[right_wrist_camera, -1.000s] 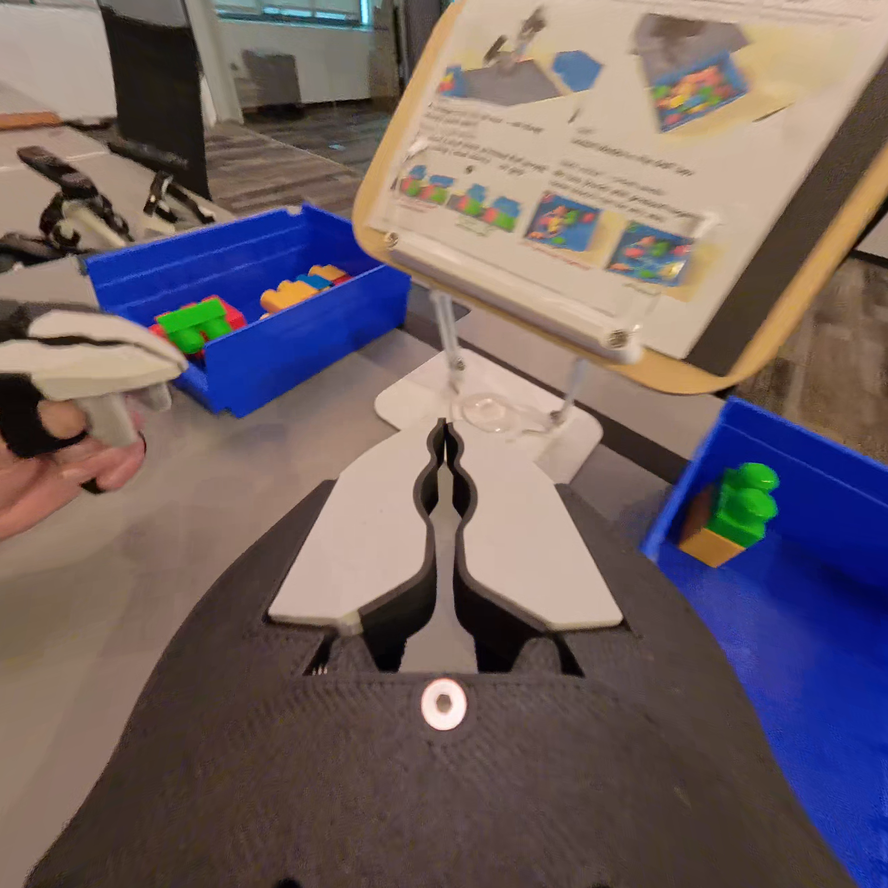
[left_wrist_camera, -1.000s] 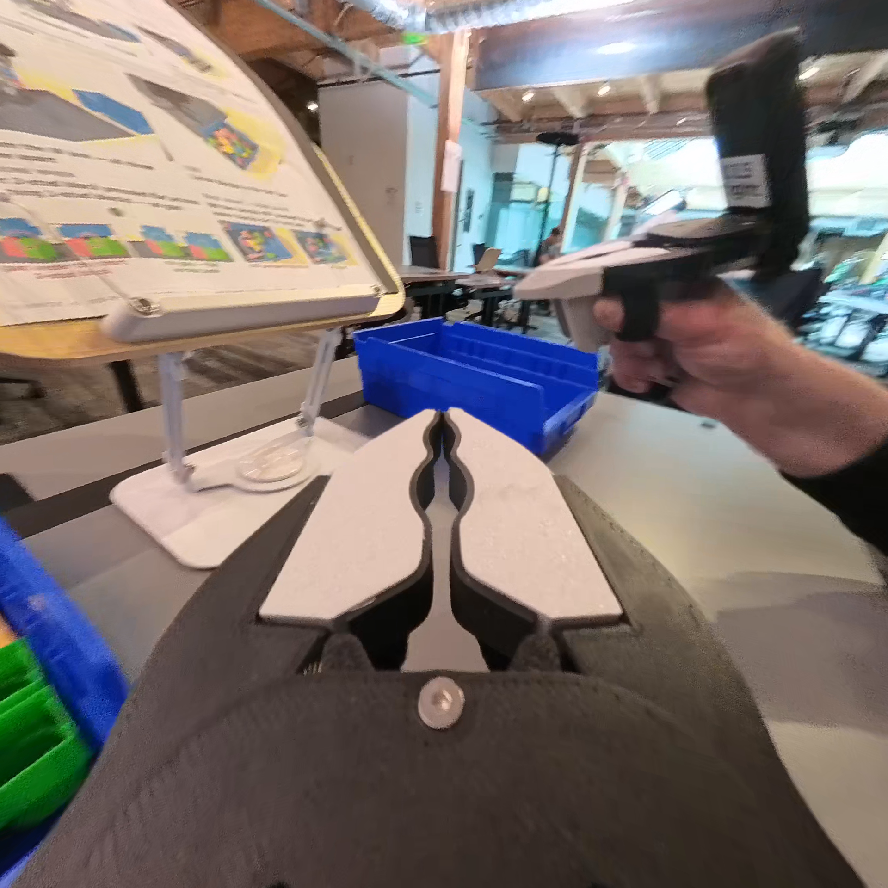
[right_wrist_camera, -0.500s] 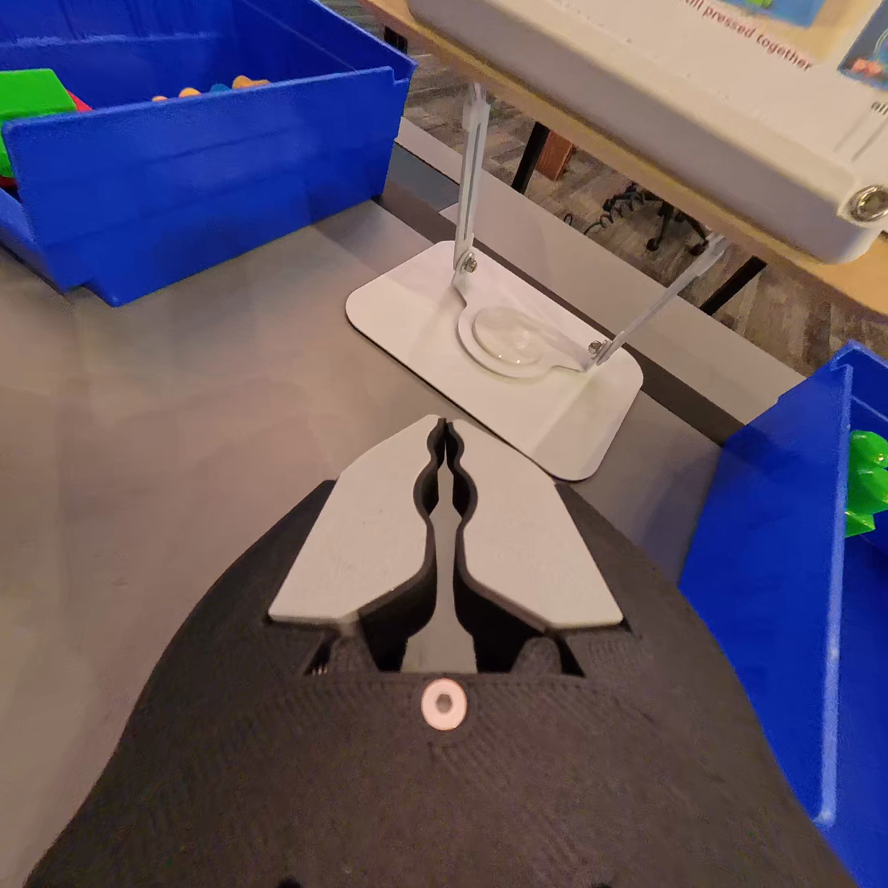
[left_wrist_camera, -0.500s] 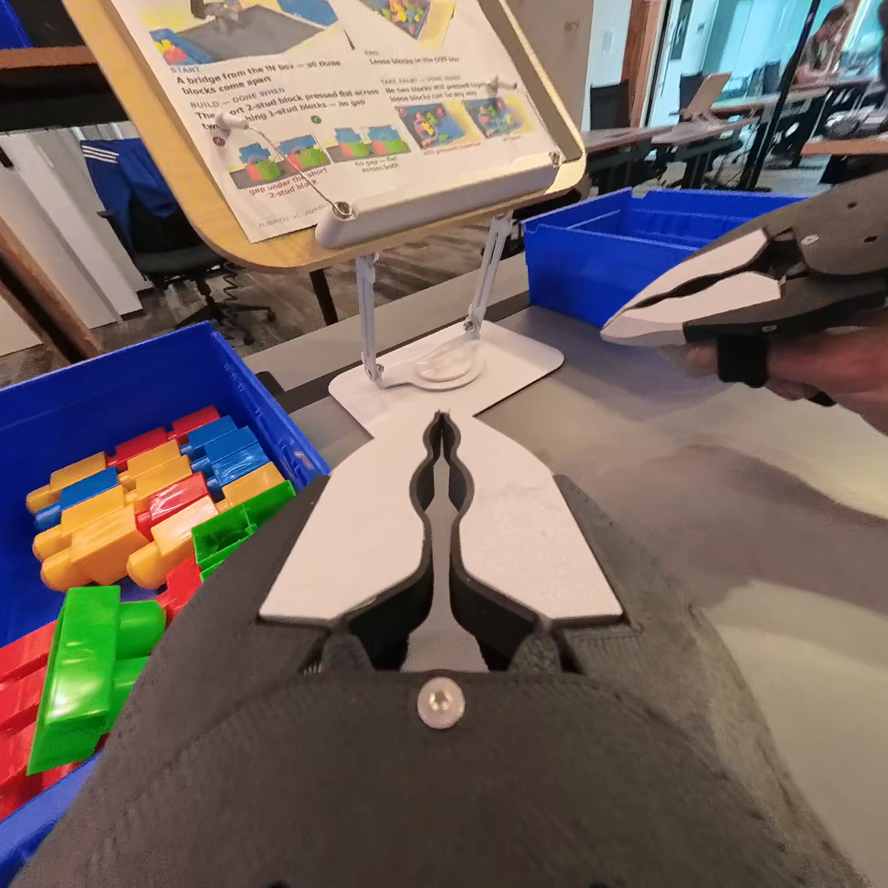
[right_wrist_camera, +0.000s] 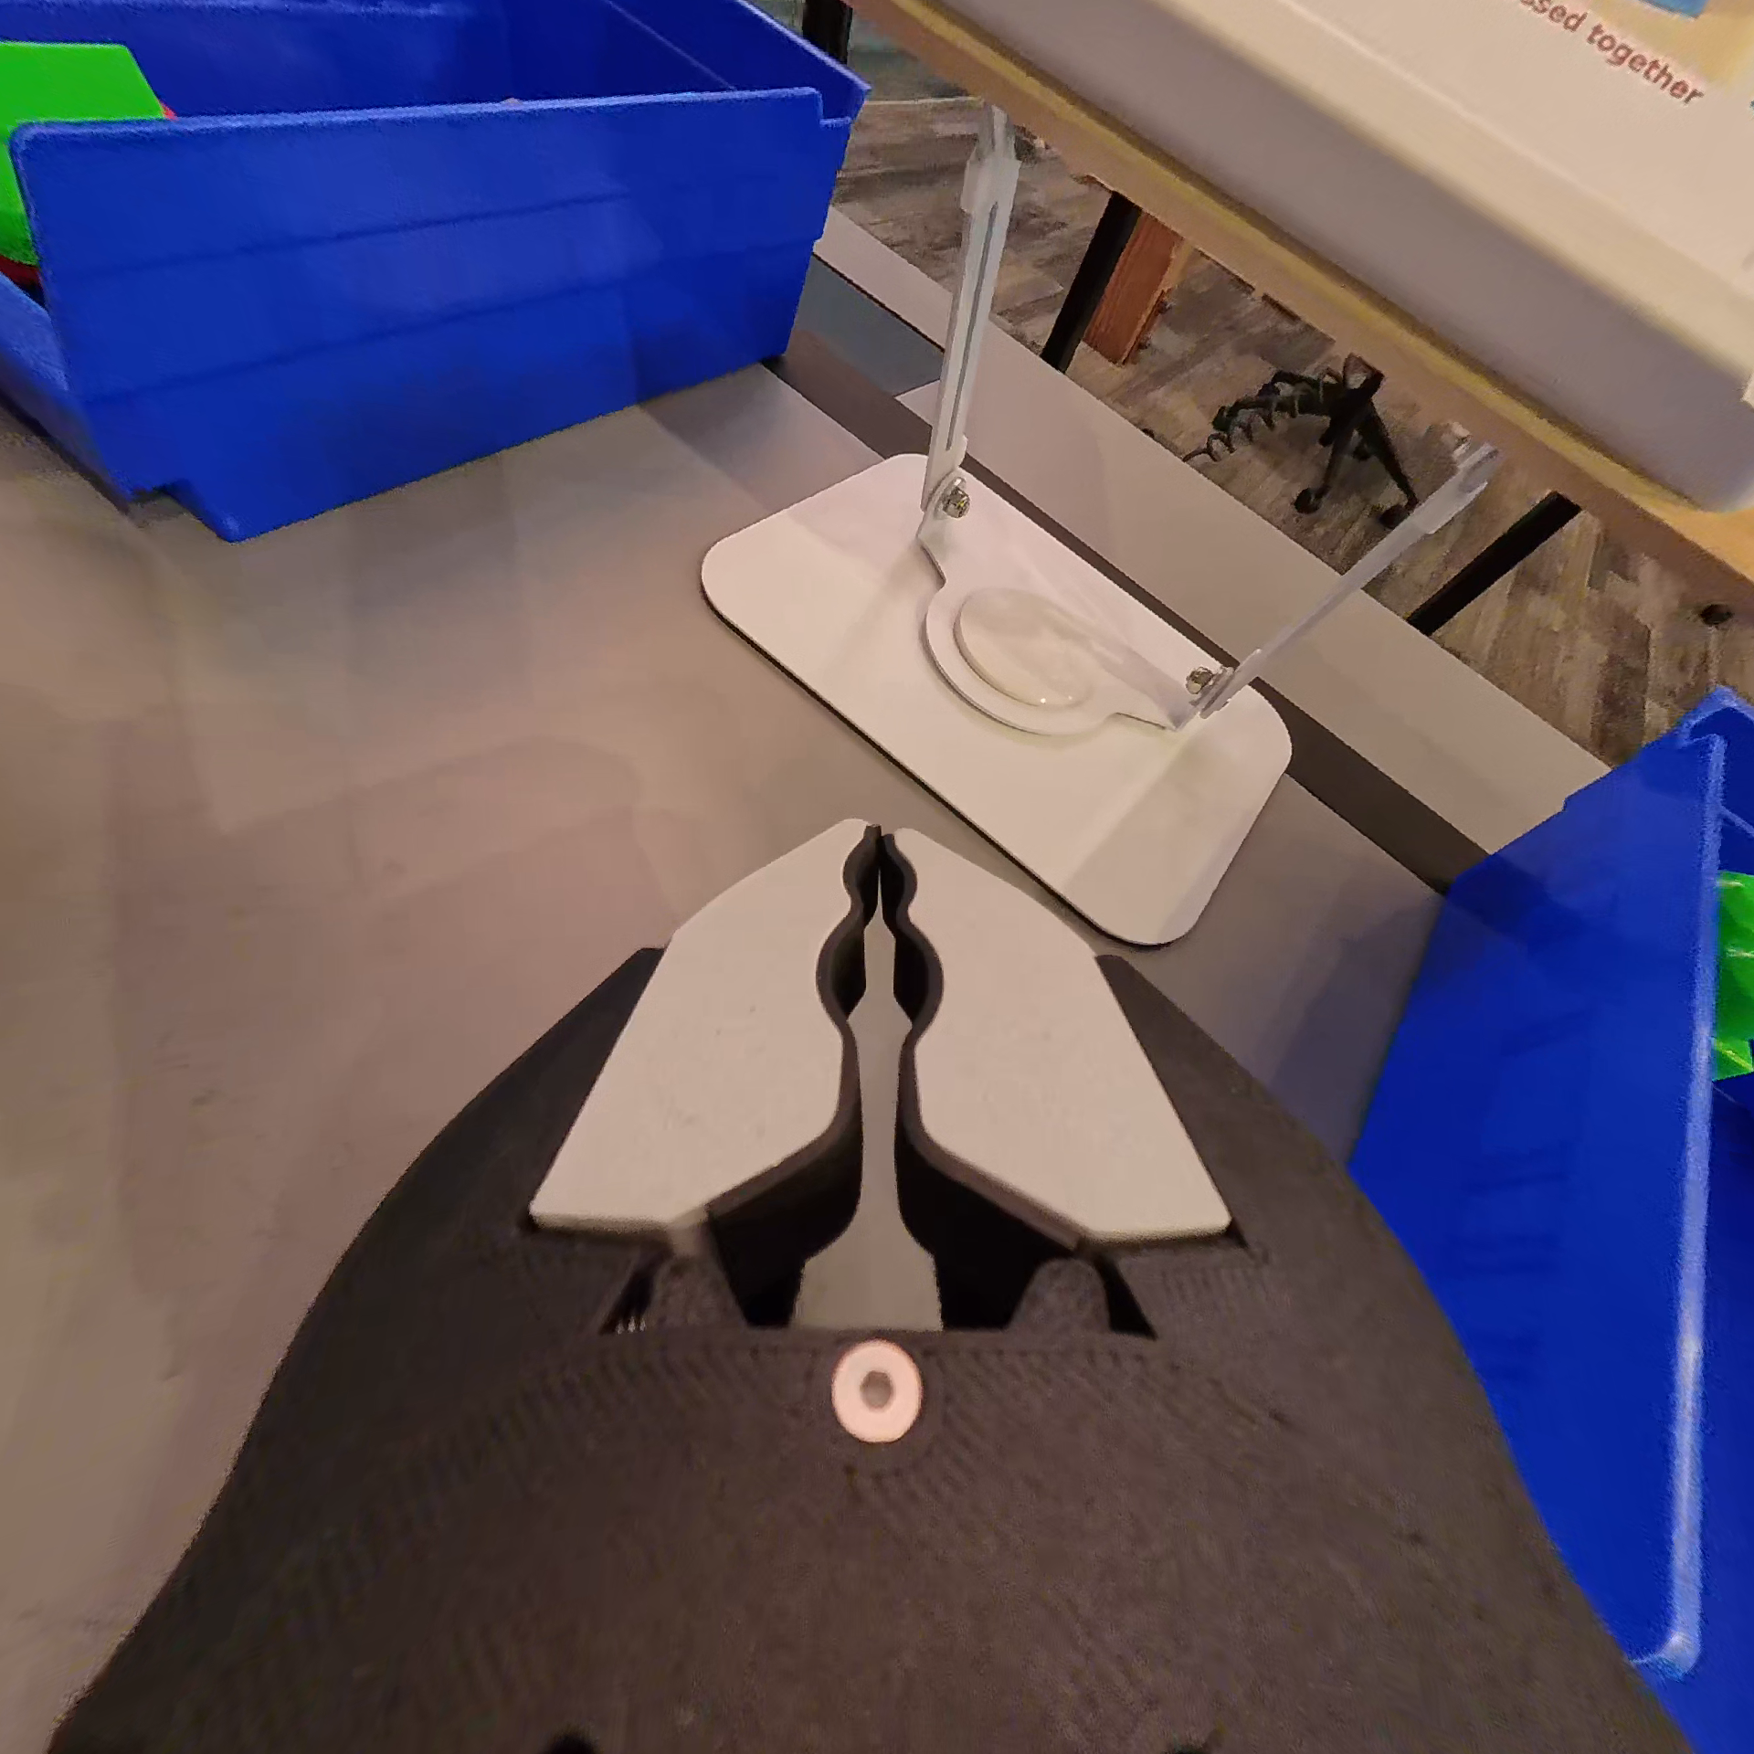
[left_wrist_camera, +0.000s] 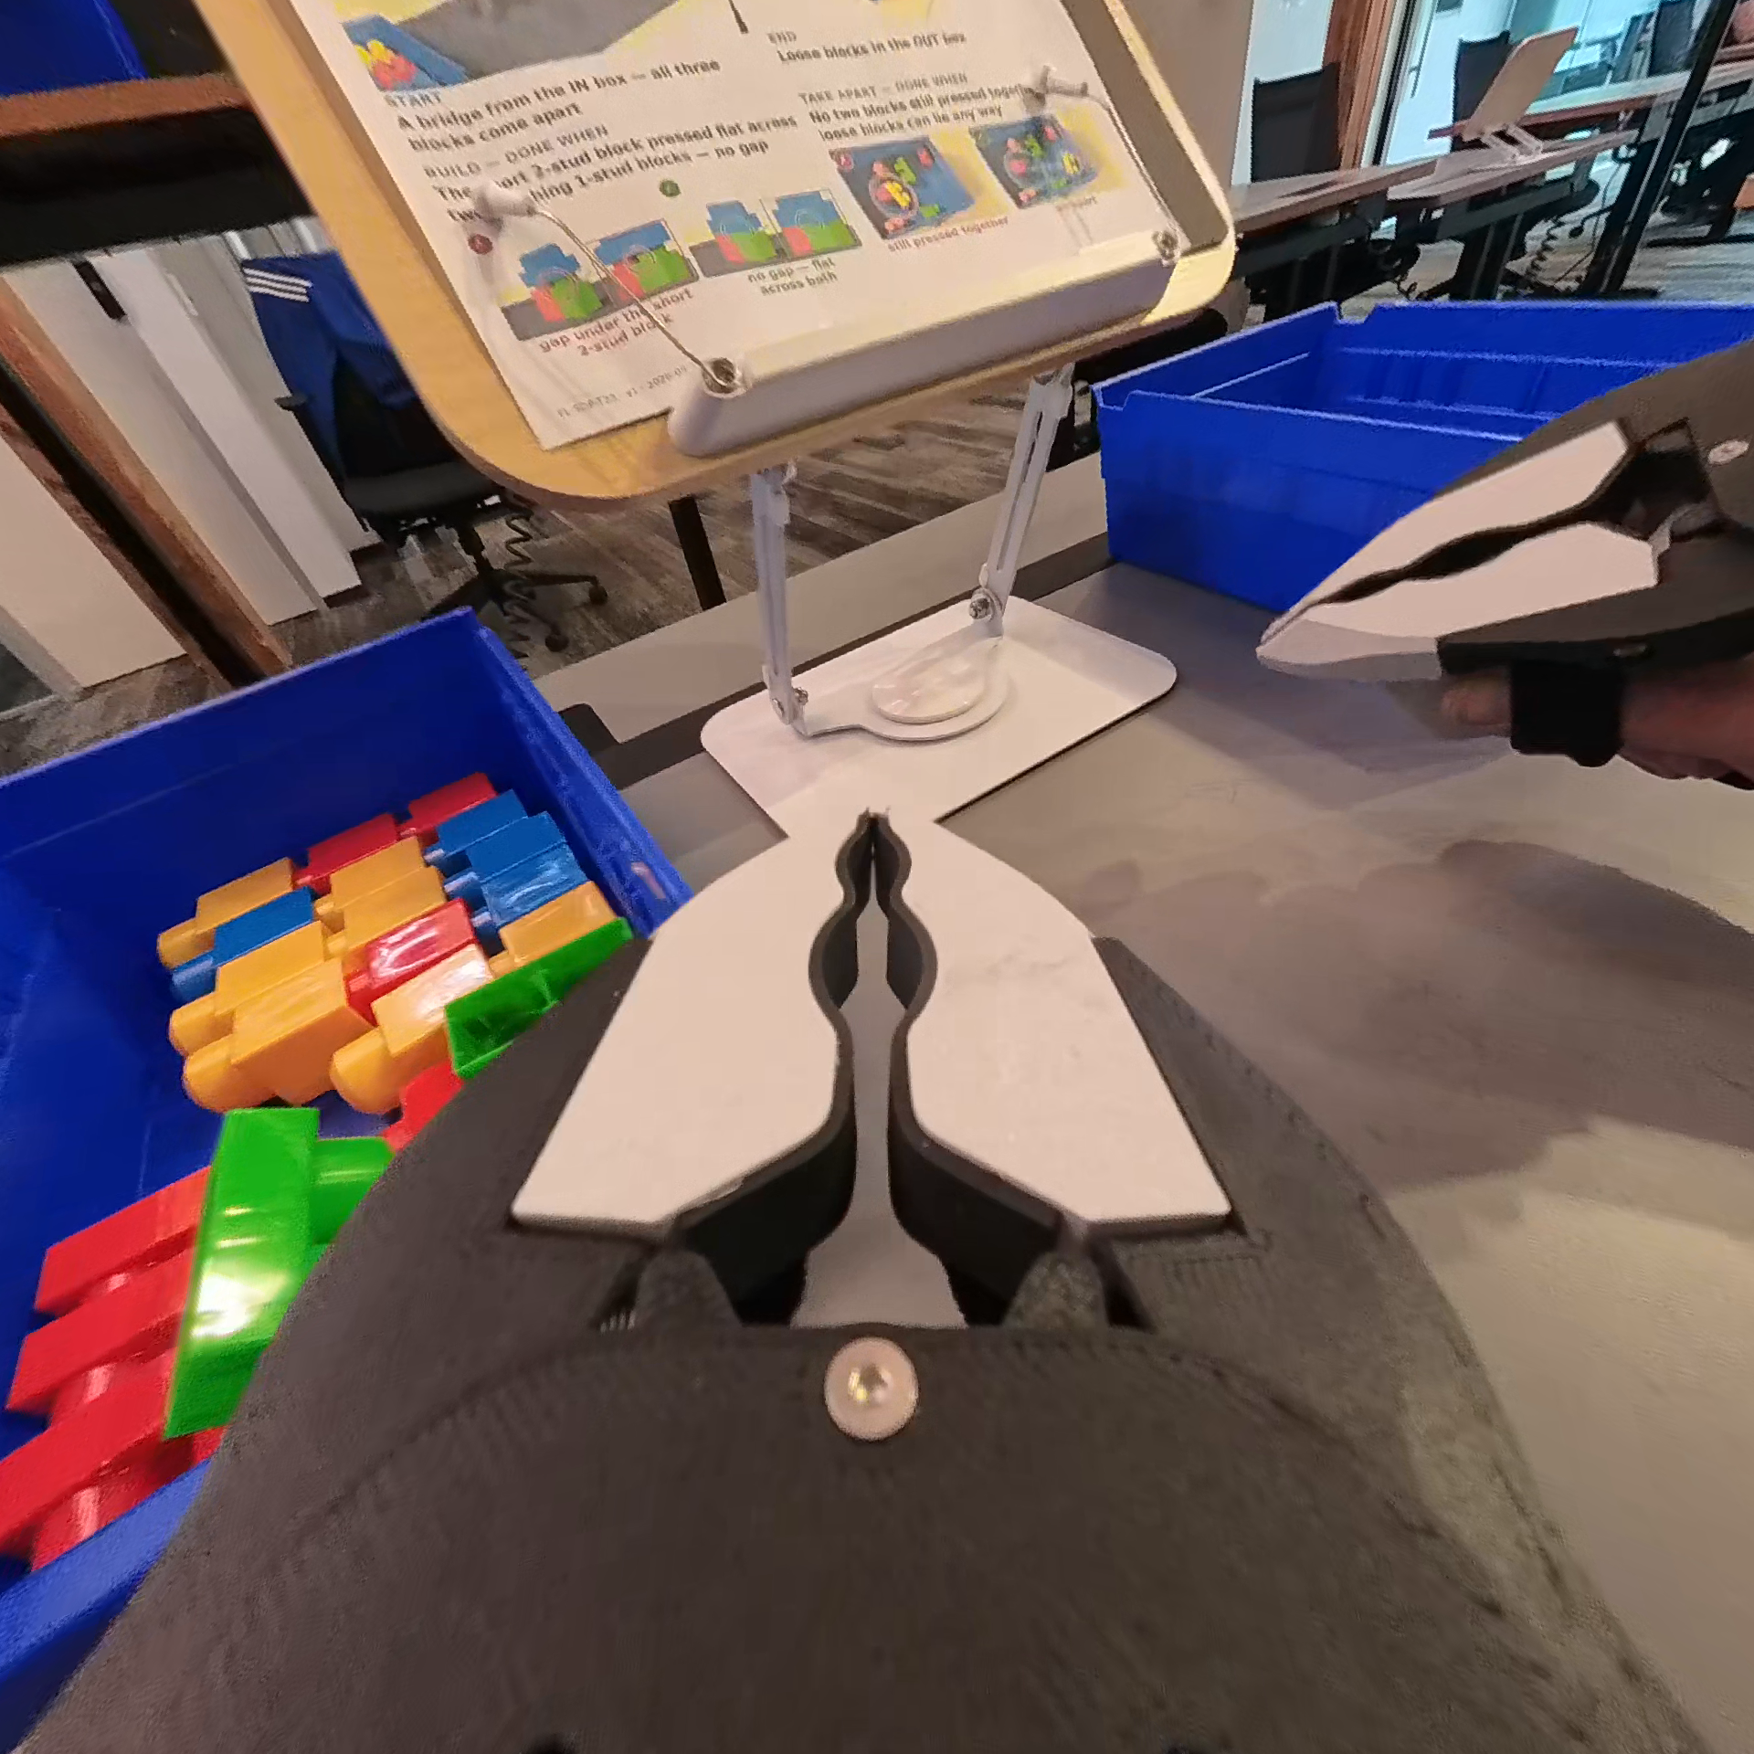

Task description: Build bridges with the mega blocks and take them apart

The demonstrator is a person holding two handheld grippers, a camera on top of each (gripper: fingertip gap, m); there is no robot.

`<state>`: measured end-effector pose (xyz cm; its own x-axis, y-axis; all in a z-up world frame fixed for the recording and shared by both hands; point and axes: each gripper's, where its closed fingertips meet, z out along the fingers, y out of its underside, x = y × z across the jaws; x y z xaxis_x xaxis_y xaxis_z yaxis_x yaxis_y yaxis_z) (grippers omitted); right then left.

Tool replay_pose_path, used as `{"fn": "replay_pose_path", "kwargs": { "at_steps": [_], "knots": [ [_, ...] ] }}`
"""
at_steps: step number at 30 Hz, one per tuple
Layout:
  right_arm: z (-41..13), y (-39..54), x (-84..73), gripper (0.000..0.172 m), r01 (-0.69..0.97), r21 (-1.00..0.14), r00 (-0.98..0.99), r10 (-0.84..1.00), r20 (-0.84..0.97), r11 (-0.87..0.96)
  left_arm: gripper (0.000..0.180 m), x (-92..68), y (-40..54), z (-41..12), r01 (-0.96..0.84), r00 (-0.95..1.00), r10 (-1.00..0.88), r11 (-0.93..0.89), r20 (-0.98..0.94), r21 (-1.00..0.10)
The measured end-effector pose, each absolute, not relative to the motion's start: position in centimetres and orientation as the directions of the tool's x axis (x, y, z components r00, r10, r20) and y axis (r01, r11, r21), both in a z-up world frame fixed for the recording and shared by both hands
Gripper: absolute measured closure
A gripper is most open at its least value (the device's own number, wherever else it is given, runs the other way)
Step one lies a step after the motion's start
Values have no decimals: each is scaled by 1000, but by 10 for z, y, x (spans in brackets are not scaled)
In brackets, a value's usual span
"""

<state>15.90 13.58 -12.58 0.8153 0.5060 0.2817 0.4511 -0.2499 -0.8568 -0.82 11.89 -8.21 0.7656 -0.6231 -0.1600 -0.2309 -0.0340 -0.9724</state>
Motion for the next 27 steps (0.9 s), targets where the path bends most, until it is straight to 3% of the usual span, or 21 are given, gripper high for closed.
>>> {"fn": "replay_pose_path", "kwargs": {
  "at_steps": [7, 11, 15, 20, 27],
  "knots": [
    [-133, 133, 158, 172, 466, -852, 796, 532, 288, -237, 160, -79, 130, -44, -264, 853, -463, 15, -241, -964],
    [-138, 133, 154, 172, 472, -849, 785, 553, 280, -238, 148, -127, 148, -38, -338, 866, -416, -74, -279, -938],
    [-140, 133, 153, 172, 461, -853, 782, 566, 261, -244, 139, -144, 168, -57, -394, 855, -450, -238, -258, -888],
    [-143, 132, 153, 172, 464, -849, 777, 576, 253, -252, 130, -141, 177, -116, -467, 839, -509, -492, -193, -735],
    [-143, 130, 148, 172, 465, -850, 766, 592, 248, -246, 136, -150, 184, -160, -470, 862, -485, -658, -146, -588]
  ]
}}
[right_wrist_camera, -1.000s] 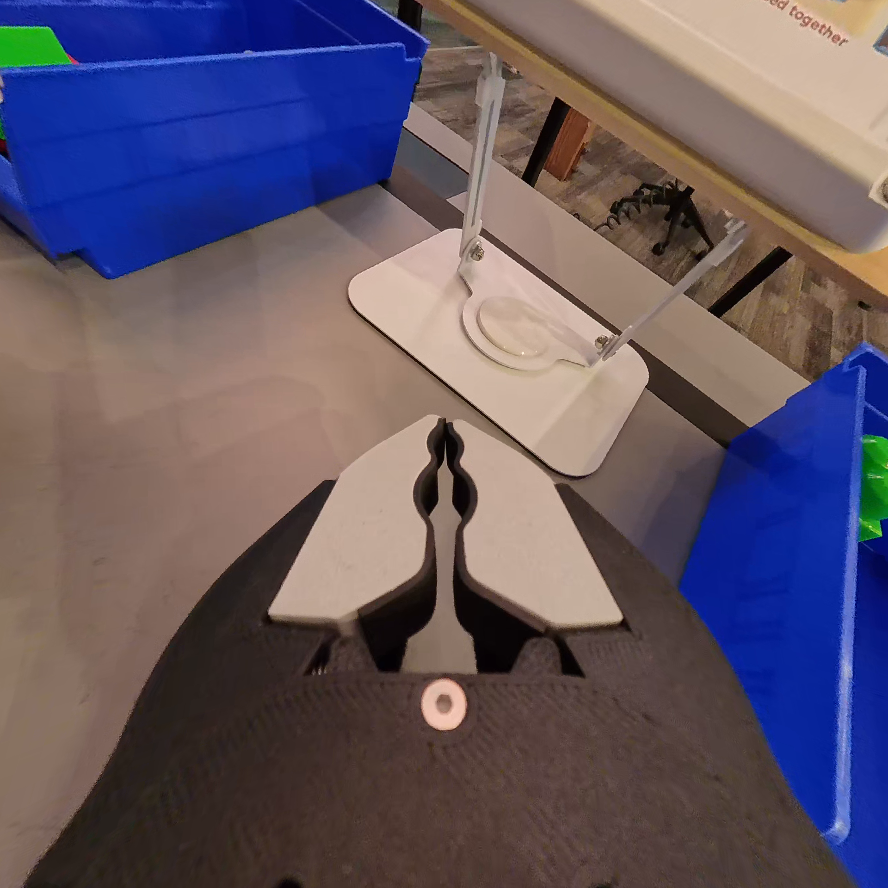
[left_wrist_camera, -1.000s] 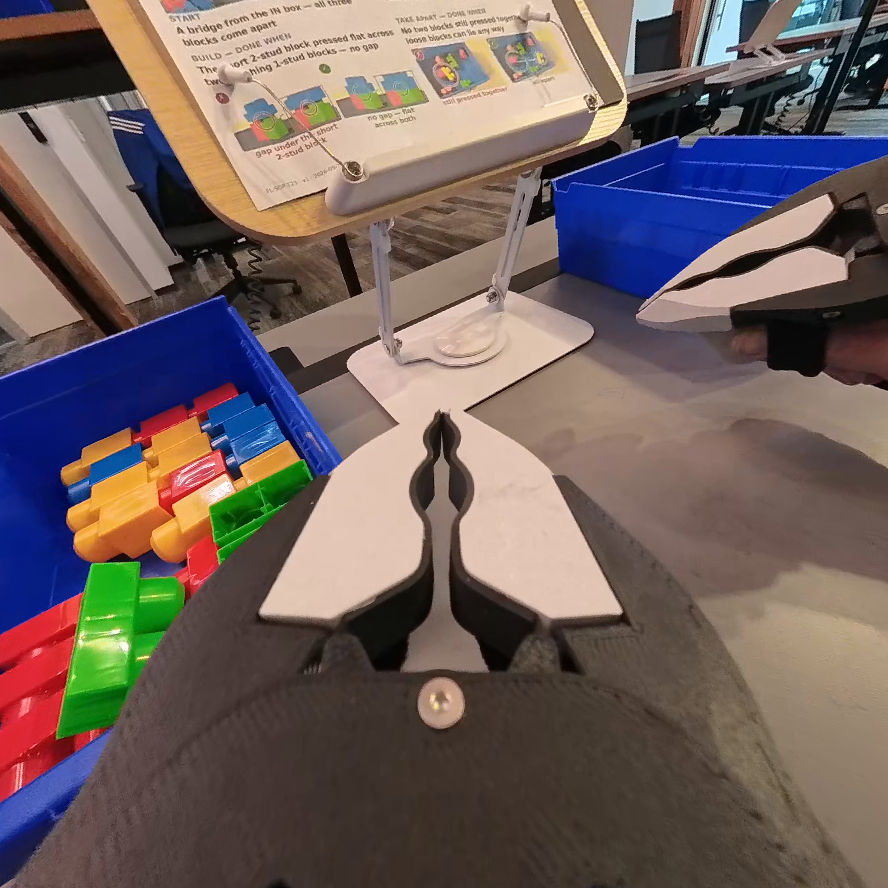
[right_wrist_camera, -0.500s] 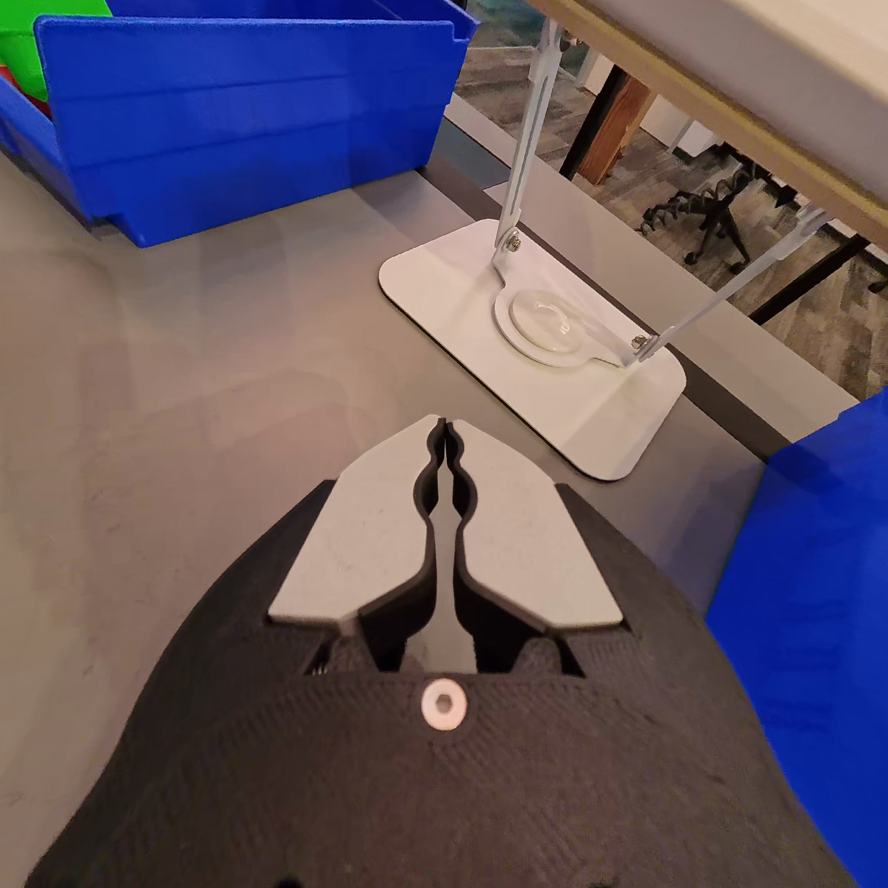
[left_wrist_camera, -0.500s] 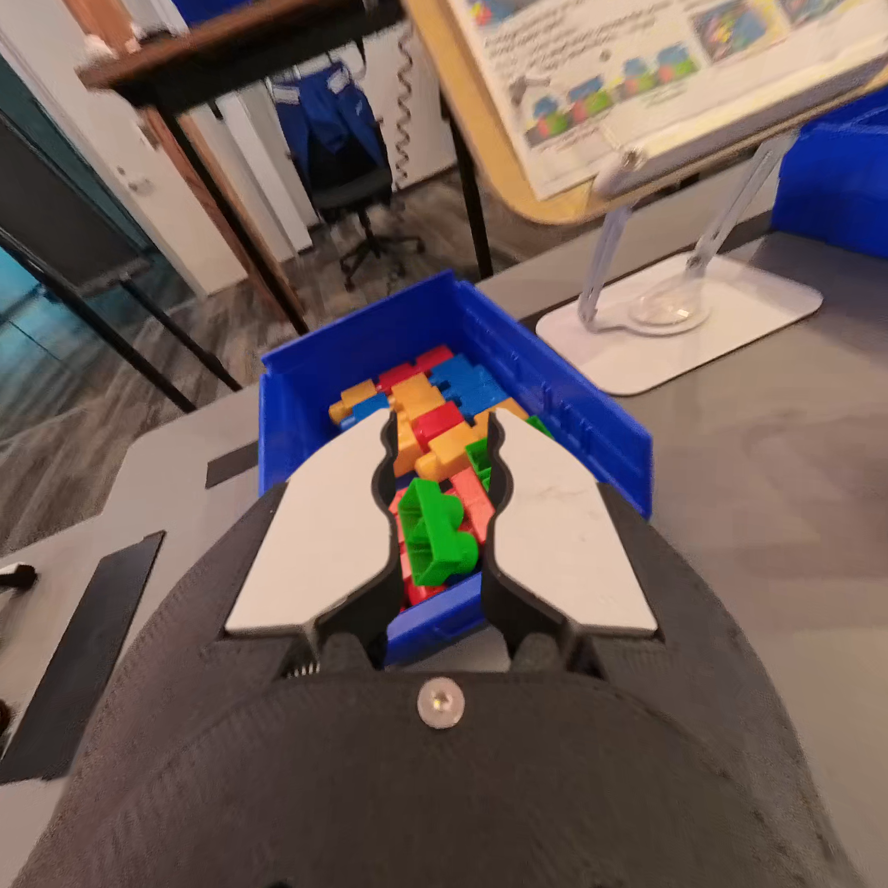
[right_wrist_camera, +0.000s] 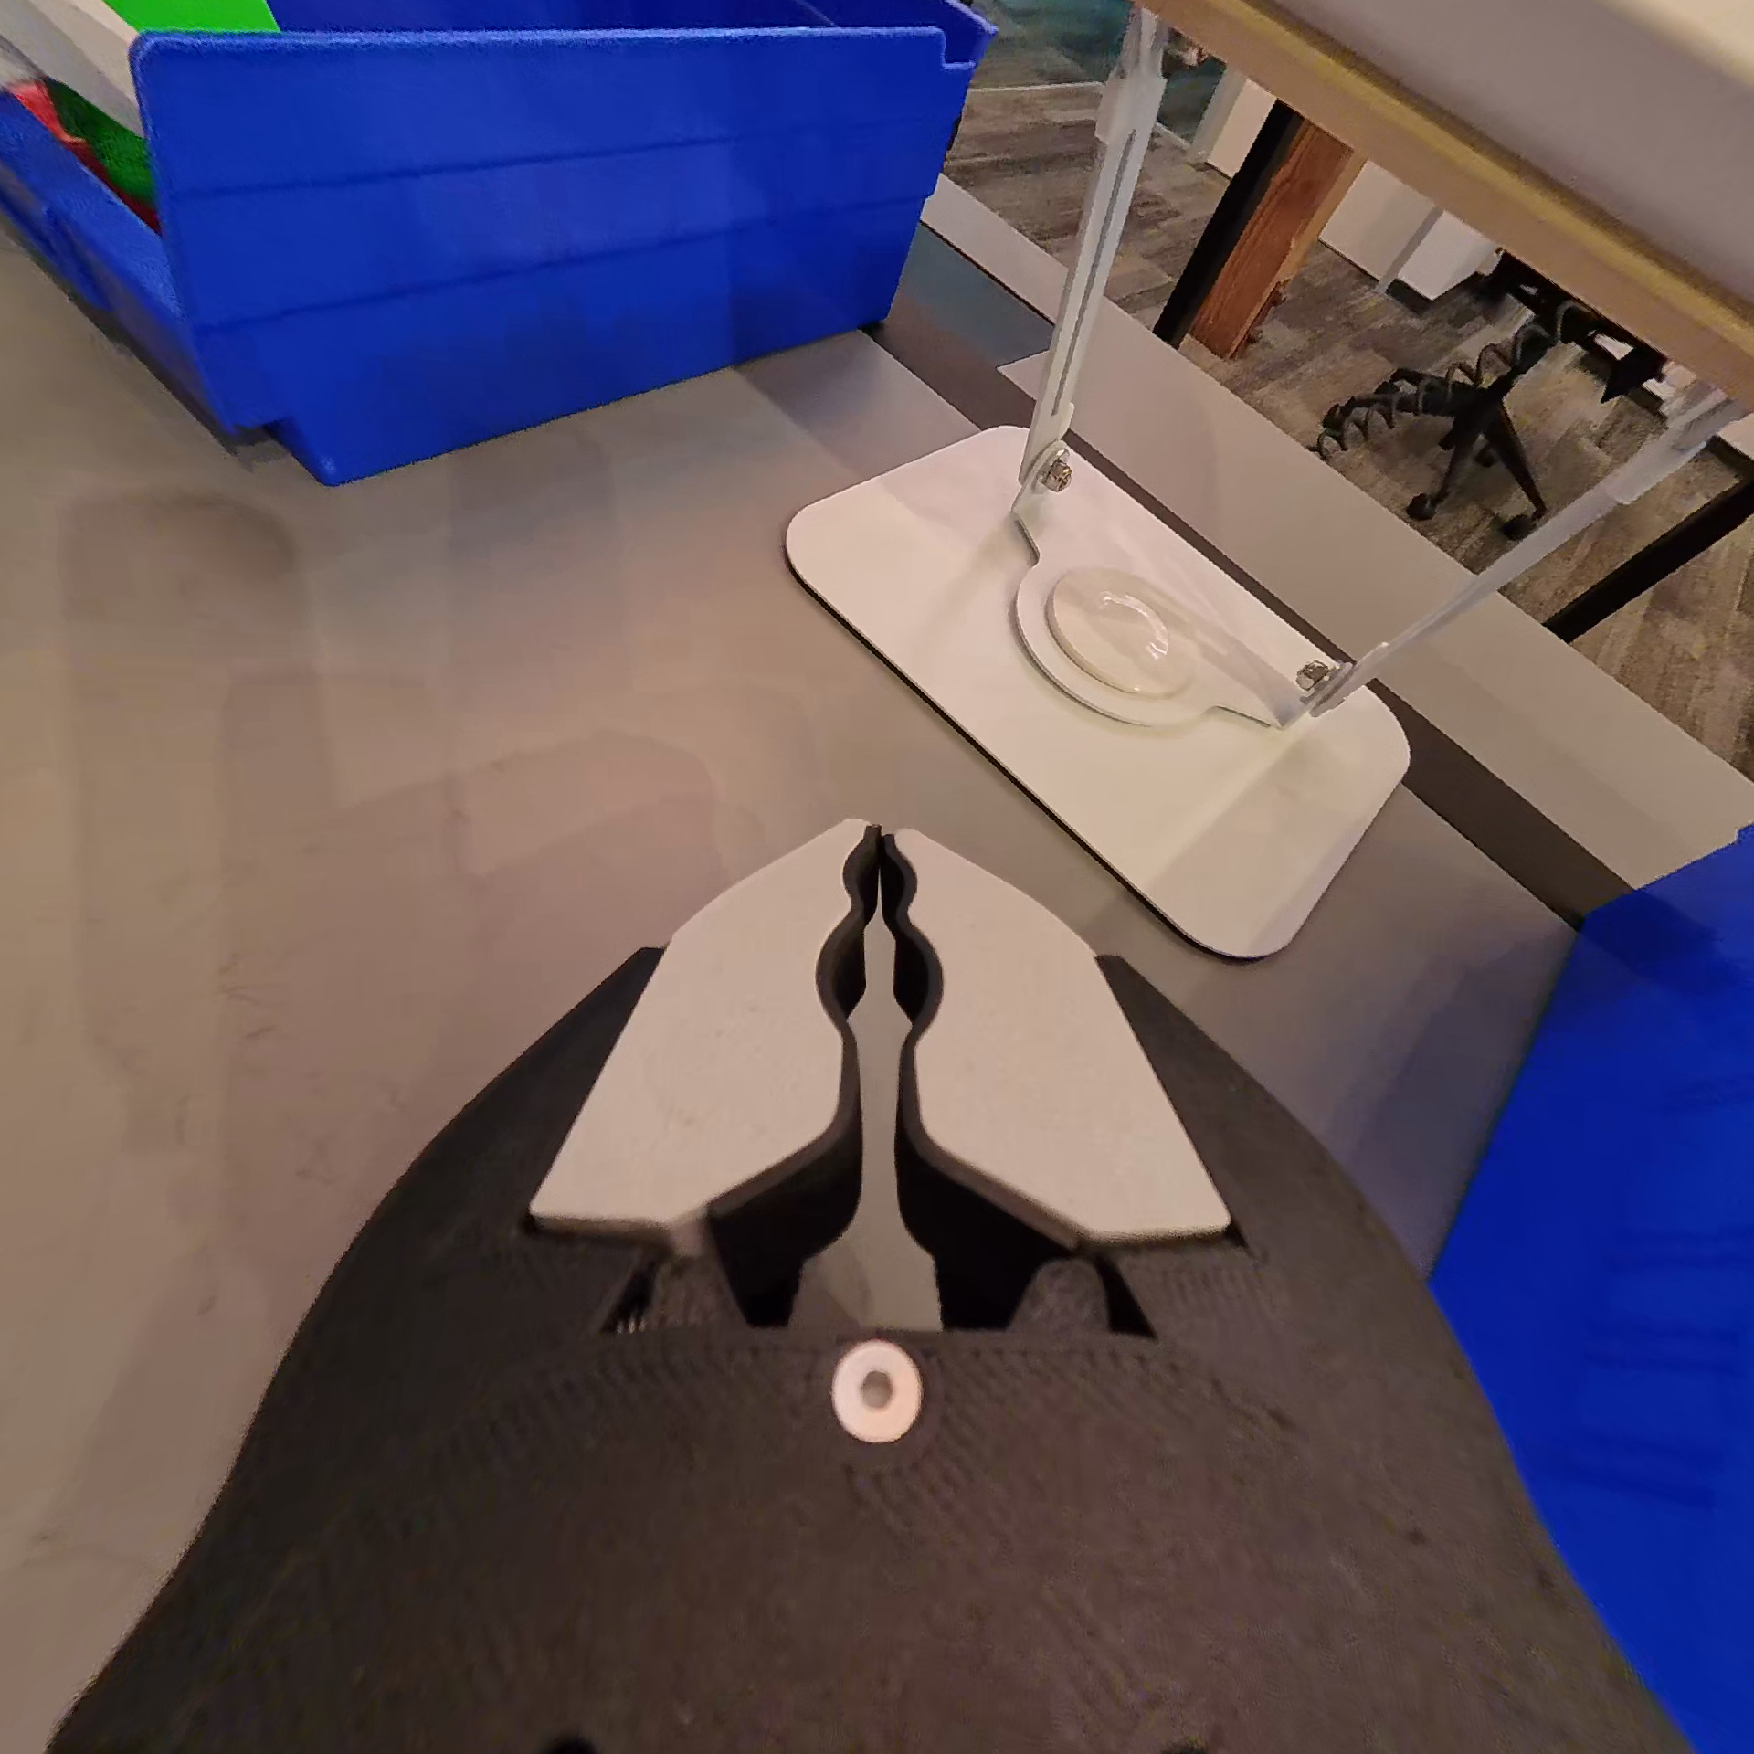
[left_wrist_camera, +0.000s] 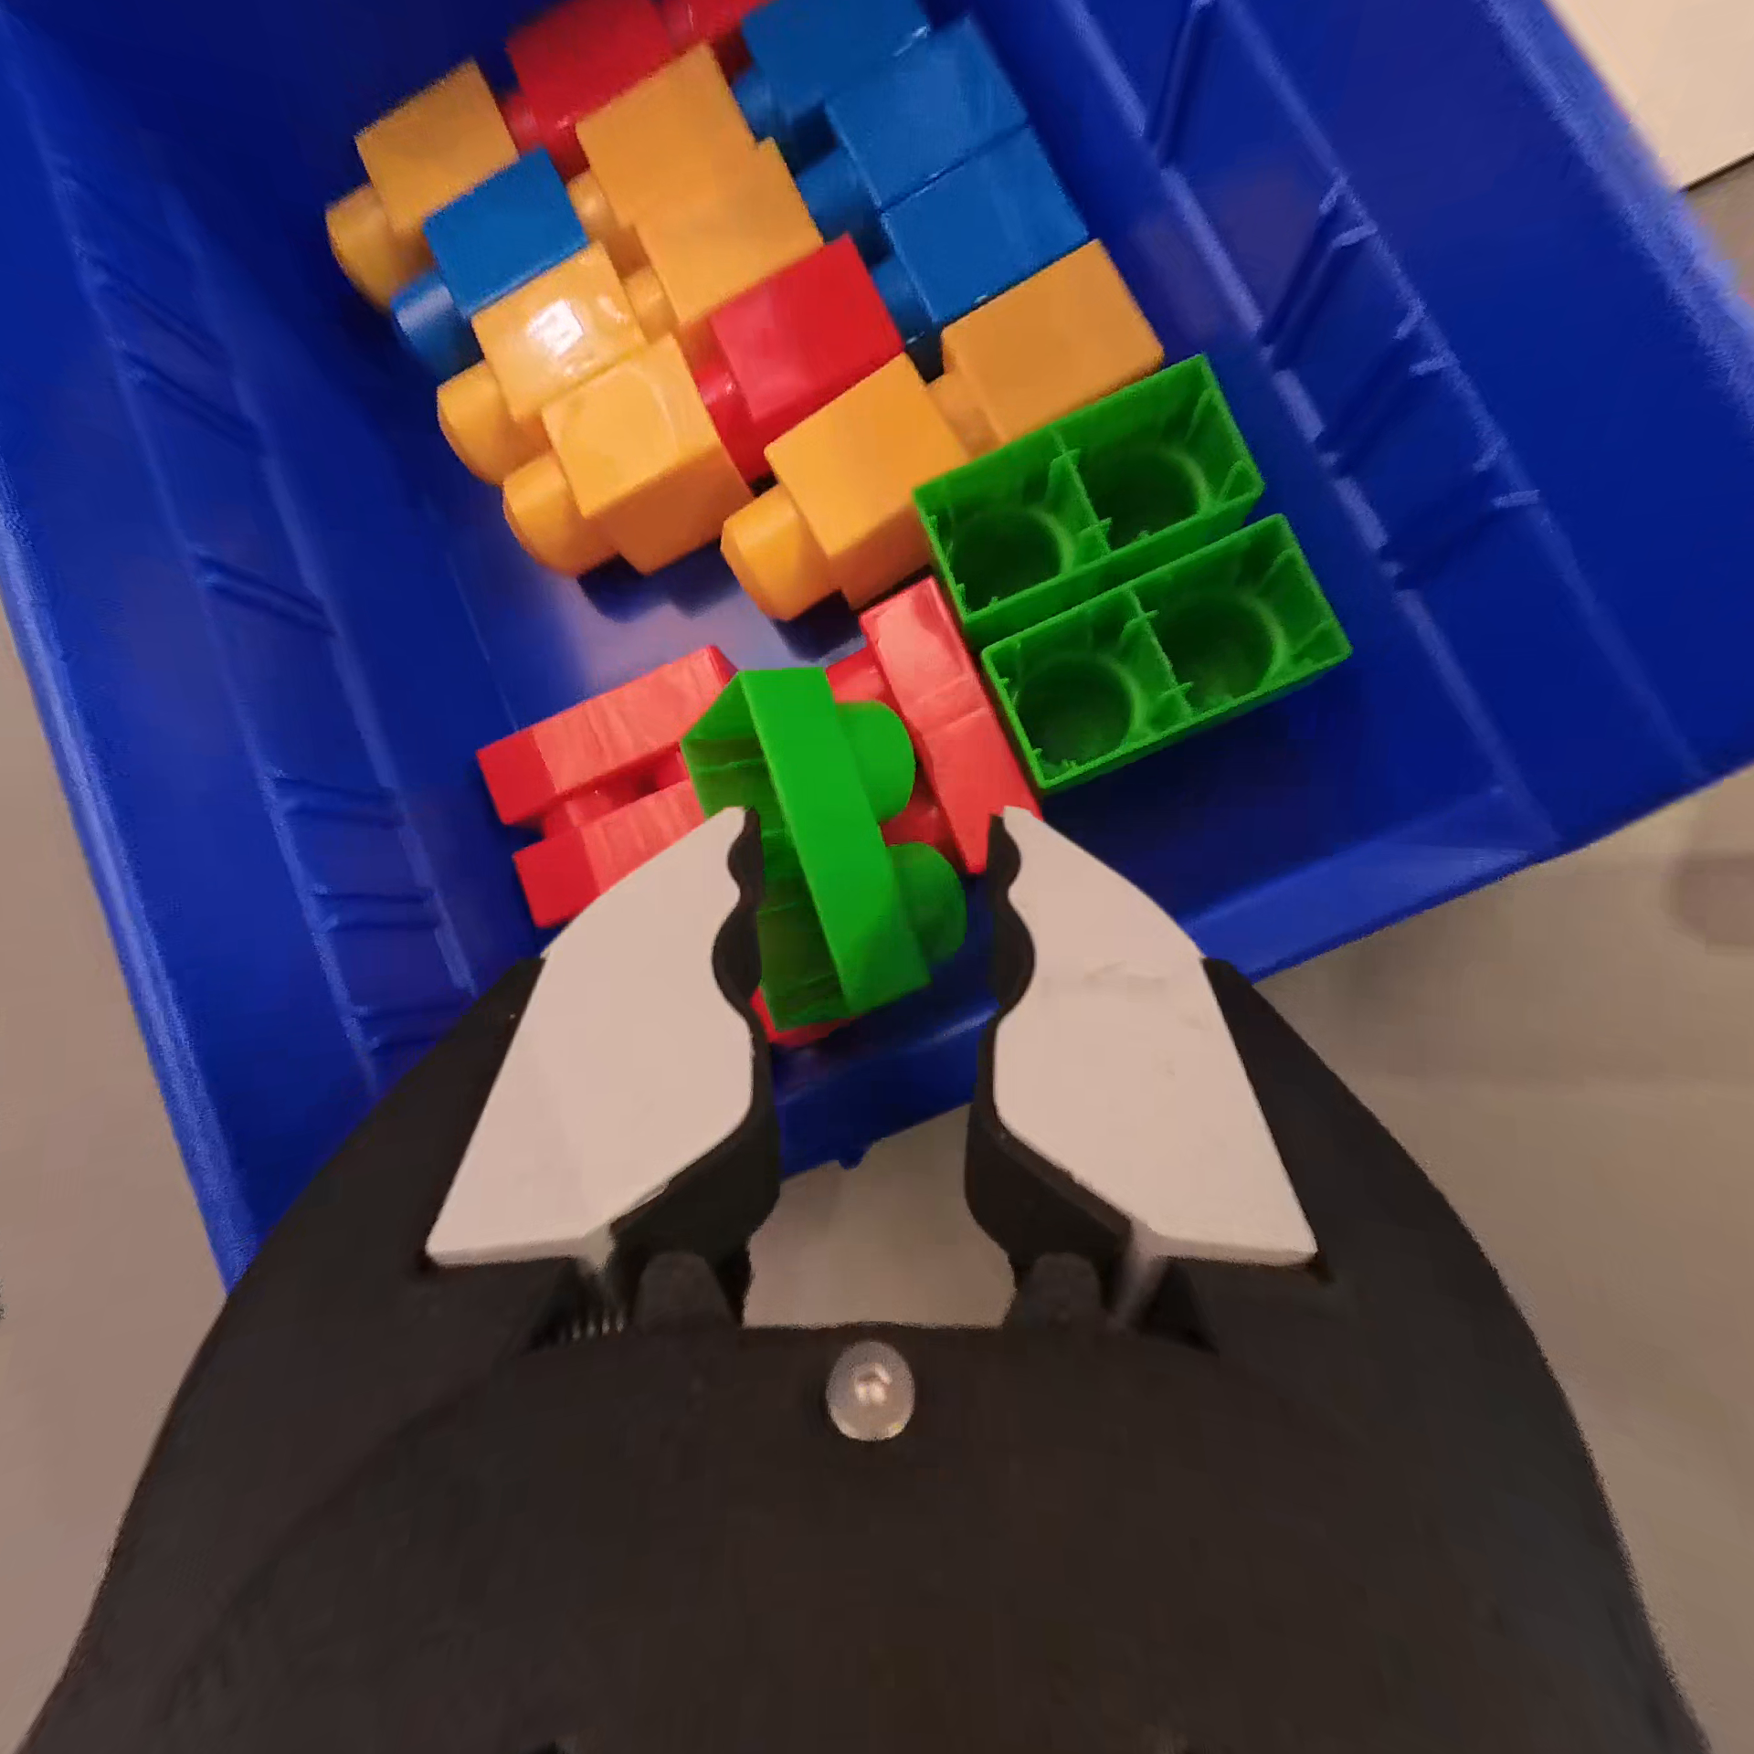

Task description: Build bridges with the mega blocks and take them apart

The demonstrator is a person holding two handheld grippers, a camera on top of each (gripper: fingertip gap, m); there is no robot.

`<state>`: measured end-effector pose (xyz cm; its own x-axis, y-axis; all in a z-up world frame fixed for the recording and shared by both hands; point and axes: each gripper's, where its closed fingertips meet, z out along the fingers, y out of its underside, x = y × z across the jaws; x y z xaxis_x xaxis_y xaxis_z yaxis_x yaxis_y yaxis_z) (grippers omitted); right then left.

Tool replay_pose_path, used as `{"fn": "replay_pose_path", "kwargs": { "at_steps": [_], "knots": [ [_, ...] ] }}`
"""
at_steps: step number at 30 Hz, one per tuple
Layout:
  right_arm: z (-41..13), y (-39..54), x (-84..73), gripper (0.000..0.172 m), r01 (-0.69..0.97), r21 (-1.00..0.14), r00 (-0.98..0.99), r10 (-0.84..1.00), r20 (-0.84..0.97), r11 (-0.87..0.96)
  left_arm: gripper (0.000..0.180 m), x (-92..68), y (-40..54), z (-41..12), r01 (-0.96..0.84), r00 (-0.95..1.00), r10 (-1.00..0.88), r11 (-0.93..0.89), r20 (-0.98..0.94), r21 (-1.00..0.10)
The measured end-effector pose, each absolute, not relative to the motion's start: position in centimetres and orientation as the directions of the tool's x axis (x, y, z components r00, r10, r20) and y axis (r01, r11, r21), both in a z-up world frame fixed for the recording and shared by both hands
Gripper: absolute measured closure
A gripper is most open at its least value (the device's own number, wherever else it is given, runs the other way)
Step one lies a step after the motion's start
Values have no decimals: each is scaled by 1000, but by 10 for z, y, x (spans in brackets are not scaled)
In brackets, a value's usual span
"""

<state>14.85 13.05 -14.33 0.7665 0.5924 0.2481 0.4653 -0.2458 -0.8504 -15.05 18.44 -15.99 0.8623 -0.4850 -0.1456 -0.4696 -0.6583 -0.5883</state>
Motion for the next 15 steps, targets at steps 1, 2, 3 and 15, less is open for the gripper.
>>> {"fn": "replay_pose_path", "kwargs": {
  "at_steps": [1, 2, 3, 15],
  "knots": [
    [-143, 130, 148, 172, 467, -850, 764, 595, 249, -244, 142, -152, 185, -163, -467, 865, -483, -673, -137, -574],
    [-144, 130, 147, 172, 469, -849, 762, 597, 250, -243, 144, -153, 185, -166, -472, 864, -486, -684, -135, -557],
    [-144, 129, 146, 172, 470, -848, 760, 599, 251, -242, 153, -153, 185, -166, -471, 863, -488, -686, -129, -555],
    [-125, 114, 122, 172, 317, -925, 709, 700, 84, -210, 157, -125, 169, -87, -420, 832, -515, -341, -207, -841]
  ]
}}
